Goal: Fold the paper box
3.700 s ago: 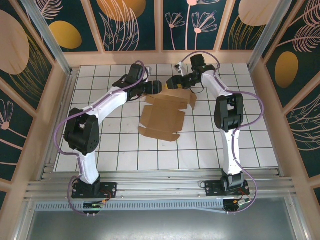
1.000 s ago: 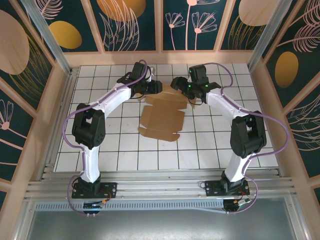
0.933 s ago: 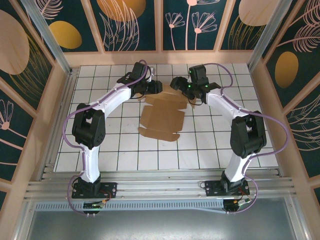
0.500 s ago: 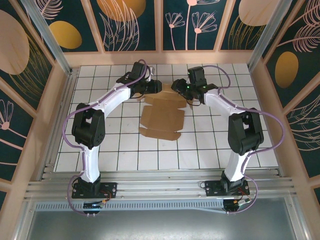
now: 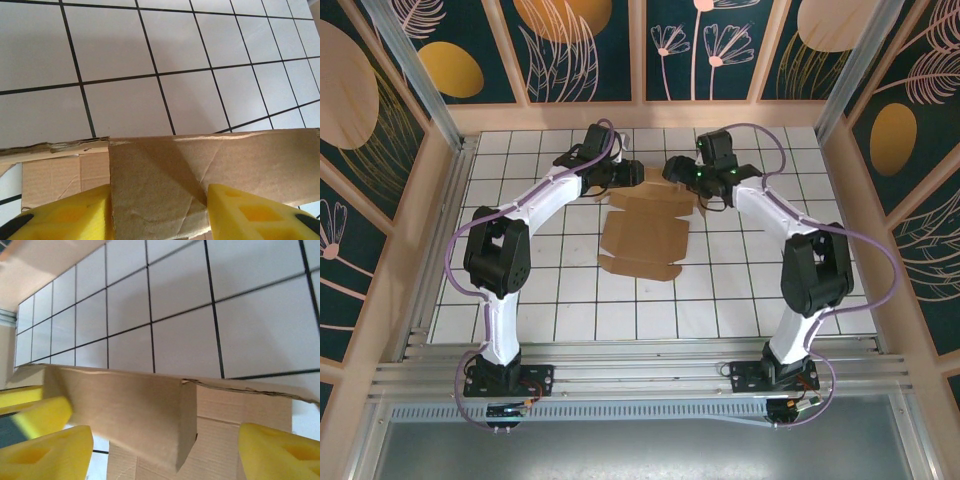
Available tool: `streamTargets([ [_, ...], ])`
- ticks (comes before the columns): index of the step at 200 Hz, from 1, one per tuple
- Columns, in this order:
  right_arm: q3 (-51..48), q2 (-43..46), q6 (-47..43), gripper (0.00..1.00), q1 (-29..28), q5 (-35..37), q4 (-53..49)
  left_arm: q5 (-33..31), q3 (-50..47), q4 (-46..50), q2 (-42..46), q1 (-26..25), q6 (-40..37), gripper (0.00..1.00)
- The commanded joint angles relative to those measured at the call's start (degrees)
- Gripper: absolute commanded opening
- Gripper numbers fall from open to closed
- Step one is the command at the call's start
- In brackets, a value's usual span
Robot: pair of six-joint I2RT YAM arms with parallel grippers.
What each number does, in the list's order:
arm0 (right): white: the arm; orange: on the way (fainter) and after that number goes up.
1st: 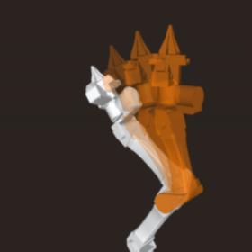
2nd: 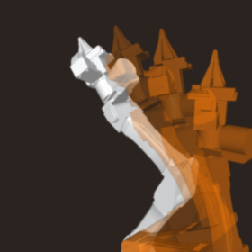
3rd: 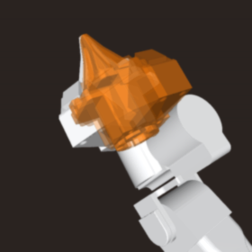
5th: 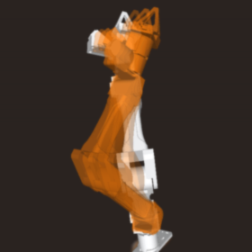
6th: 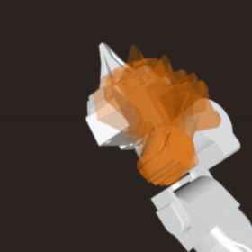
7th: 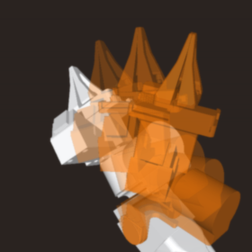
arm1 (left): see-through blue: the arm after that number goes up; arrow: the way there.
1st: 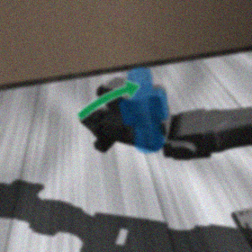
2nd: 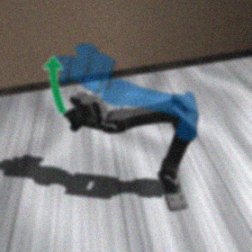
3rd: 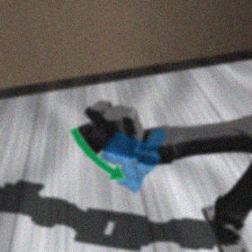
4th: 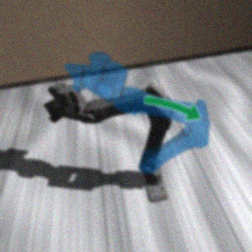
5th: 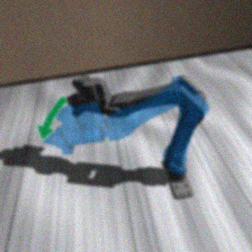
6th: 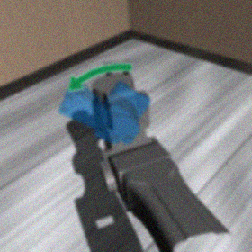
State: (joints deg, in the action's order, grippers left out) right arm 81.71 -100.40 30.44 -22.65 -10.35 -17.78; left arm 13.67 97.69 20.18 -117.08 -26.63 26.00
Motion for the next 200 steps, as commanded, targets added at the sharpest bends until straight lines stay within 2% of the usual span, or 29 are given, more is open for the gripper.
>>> streamTargets([
  [1, 6.5, 2.8, -11.6, 0.80, 0.8, -0.8, -3.1, -1.8, -0.4, 2.5, -0.2, -0.1, -1.3, 0.49],
  [32, 17.7, -5.4, -31.7, 0.82, 2.9, -15.9, -9.9, -1.3, -0.5, 2.1, 0.2, -0.1, -1.3, 0.49],
  [46, 25.1, -10.9, -38.5, 0.84, 3.3, -18.0, -16.0, -1.4, -0.6, 2.1, 0.3, -0.1, -1.5, 0.49],
  [57, 32.0, -16.5, -41.5, 0.85, 3.5, -18.2, -21.3, -1.4, -0.5, 2.3, 0.4, -0.1, -1.4, 0.49],
  [73, 43.5, -25.0, -44.2, 0.85, 3.6, -22.4, -29.5, -1.6, -0.4, 2.4, 0.4, -0.1, -1.4, 0.50],
  [97, 55.5, -33.7, -44.4, 0.78, 3.7, -26.4, -36.4, -2.1, -0.1, 2.4, 0.6, -0.1, -1.5, 0.51],
  [122, 53.8, -34.4, -43.6, 0.73, 5.1, -28.1, -35.4, -3.6, 0.3, 3.2, 0.9, -0.1, -2.1, 0.53],
  [154, 46.6, -31.6, -43.0, 0.70, 6.6, -32.0, -32.3, -4.5, 0.9, 4.1, 1.1, -0.1, -2.3, 0.54],
  [200, 42.3, -31.3, -42.7, 0.68, 6.7, -31.6, -30.8, -4.2, 1.6, 4.1, 1.1, -0.1, -1.7, 0.56],
])
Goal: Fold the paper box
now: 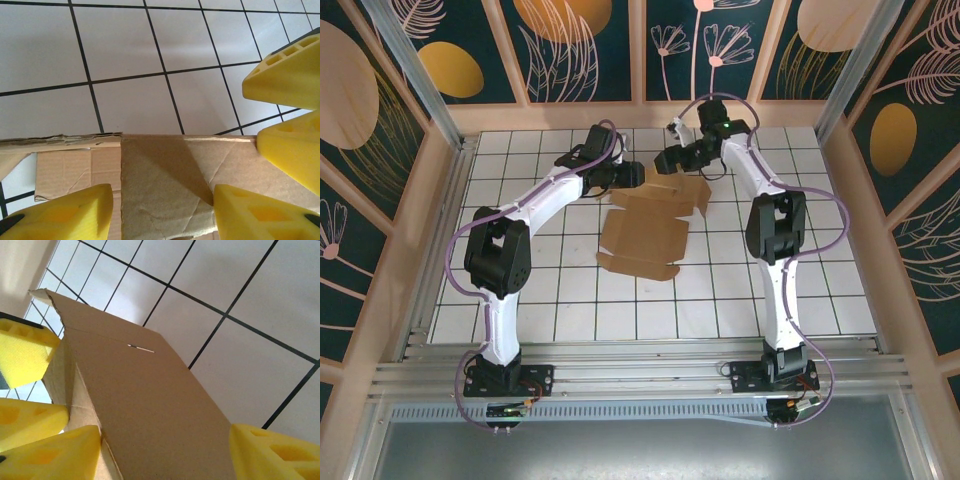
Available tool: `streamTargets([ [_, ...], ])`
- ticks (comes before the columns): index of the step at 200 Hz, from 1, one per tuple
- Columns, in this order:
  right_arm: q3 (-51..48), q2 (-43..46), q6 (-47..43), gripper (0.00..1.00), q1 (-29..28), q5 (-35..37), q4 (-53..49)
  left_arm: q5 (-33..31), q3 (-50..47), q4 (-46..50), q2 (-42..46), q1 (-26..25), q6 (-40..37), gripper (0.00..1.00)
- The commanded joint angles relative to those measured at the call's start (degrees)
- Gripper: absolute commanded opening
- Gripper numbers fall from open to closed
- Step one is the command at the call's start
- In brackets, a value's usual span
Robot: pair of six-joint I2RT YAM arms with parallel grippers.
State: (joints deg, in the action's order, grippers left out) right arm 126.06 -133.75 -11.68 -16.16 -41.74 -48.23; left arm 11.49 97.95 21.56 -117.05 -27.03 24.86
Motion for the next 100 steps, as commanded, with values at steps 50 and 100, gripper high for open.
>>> streamTargets([
  [50, -0.2, 0.8, 3.1, 0.66, 1.7, -1.0, 1.0, -3.7, 0.0, 2.2, 3.9, 0.3, -1.6, 0.72],
  [100, 0.1, 1.1, 3.6, 0.67, 2.1, -2.9, 0.9, -12.6, -13.4, -9.0, 18.2, 0.3, -9.2, 0.88],
])
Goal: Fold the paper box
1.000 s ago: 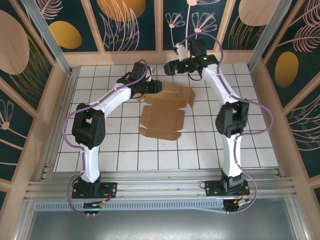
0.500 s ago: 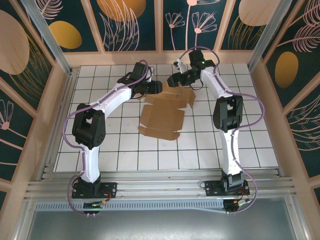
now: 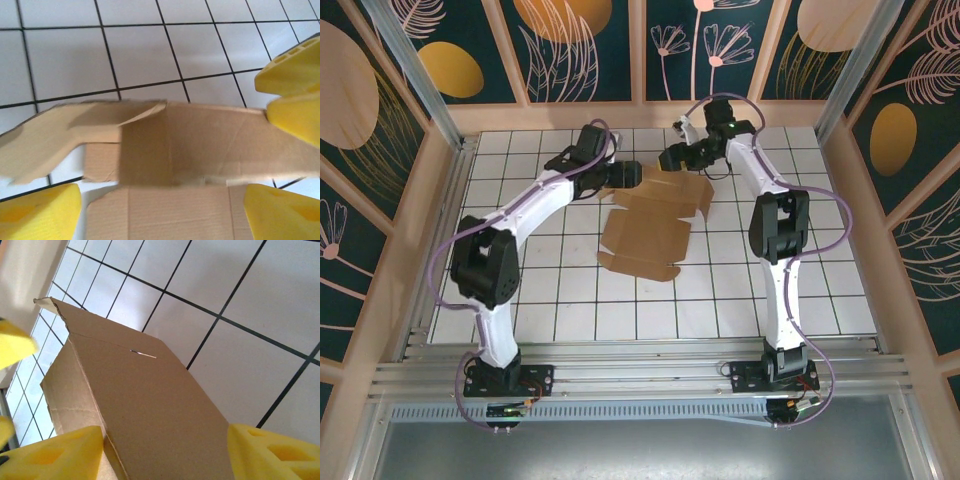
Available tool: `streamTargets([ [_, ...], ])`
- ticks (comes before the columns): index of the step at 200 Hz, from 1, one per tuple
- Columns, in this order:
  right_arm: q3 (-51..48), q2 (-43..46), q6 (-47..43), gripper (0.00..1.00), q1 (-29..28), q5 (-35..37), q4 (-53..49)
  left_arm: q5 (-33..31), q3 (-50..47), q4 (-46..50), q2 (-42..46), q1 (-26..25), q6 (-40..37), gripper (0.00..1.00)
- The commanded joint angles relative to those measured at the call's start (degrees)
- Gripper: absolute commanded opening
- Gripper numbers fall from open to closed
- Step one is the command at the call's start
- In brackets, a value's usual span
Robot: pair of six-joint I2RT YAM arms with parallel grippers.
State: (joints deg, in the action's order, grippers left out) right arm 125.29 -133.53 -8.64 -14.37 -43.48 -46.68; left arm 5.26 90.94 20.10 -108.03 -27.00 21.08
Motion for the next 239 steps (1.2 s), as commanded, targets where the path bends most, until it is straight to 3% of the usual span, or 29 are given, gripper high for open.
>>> streamTargets([
  [1, 0.9, 0.9, 0.6, 0.67, 0.3, -1.2, -0.6, -6.7, -6.7, -7.9, 9.4, 0.3, -5.7, 0.88],
  [30, 0.8, 0.6, 0.5, 0.66, 0.3, -1.0, -1.0, -19.7, -12.7, -10.6, 15.2, 0.7, -13.9, 0.90],
  [39, 0.8, 0.6, 0.6, 0.66, 0.3, -1.0, -1.0, -20.4, -13.5, -10.4, 15.4, 2.2, -15.7, 0.89],
  [55, 0.8, 0.6, 0.6, 0.66, 0.2, -1.0, -1.0, -17.1, -13.9, -9.0, 13.9, 5.7, -17.0, 0.85],
  [88, 0.8, 0.5, 0.8, 0.66, 0.2, -1.2, -0.6, -0.5, -15.8, -9.6, 10.2, 10.2, -24.0, 0.84],
  [104, 0.8, 0.4, 1.0, 0.66, 0.2, -1.3, -0.6, 4.4, -15.9, -10.3, 6.9, 11.8, -25.6, 0.84],
  [175, 0.5, 0.6, 1.0, 0.66, -0.1, -1.3, -0.6, 13.9, -7.5, -9.7, -6.6, 13.2, -25.5, 0.78],
  [239, 0.2, 1.1, 0.9, 0.66, -0.8, -1.0, -0.7, 18.6, -3.7, -9.4, -11.7, 13.2, -24.8, 0.53],
])
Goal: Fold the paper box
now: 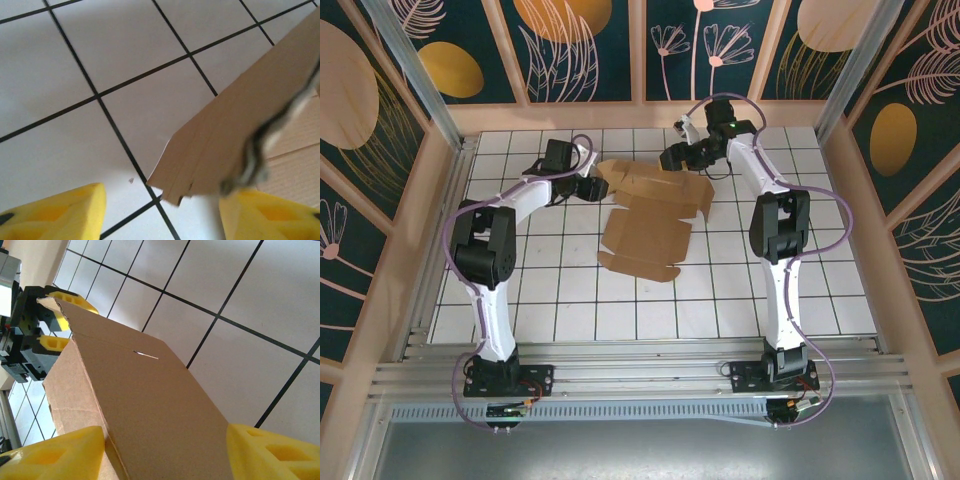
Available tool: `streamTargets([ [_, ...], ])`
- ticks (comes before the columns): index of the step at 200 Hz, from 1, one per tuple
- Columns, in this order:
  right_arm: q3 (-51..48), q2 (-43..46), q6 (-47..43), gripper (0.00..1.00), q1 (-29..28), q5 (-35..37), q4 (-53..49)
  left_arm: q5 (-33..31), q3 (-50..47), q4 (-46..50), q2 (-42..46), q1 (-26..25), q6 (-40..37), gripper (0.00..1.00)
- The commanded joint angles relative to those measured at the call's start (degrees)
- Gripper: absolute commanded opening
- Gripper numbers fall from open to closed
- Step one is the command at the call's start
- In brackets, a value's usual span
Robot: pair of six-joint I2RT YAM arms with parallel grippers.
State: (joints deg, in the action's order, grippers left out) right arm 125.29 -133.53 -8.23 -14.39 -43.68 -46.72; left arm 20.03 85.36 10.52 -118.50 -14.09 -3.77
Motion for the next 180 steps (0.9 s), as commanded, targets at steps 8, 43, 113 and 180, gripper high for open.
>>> streamTargets([
  [8, 0.2, 1.2, 0.6, 0.66, -0.9, -0.8, -0.6, 4.8, 1.7, 0.1, -1.1, 0.3, 0.5, 0.48],
  [43, -0.3, 1.0, 0.9, 0.66, -1.1, -0.8, -0.2, 8.8, 1.6, -0.7, -1.7, 0.4, 6.2, 0.35],
  [113, -2.6, 1.7, 1.7, 0.66, -1.6, 0.0, 1.2, 17.7, -0.8, -6.7, 1.6, -0.5, 20.1, 0.16],
  [180, -3.8, 2.1, 2.3, 0.66, -1.9, 0.3, 2.4, 24.1, -0.1, -8.1, 3.5, -2.1, 27.1, 0.14],
])
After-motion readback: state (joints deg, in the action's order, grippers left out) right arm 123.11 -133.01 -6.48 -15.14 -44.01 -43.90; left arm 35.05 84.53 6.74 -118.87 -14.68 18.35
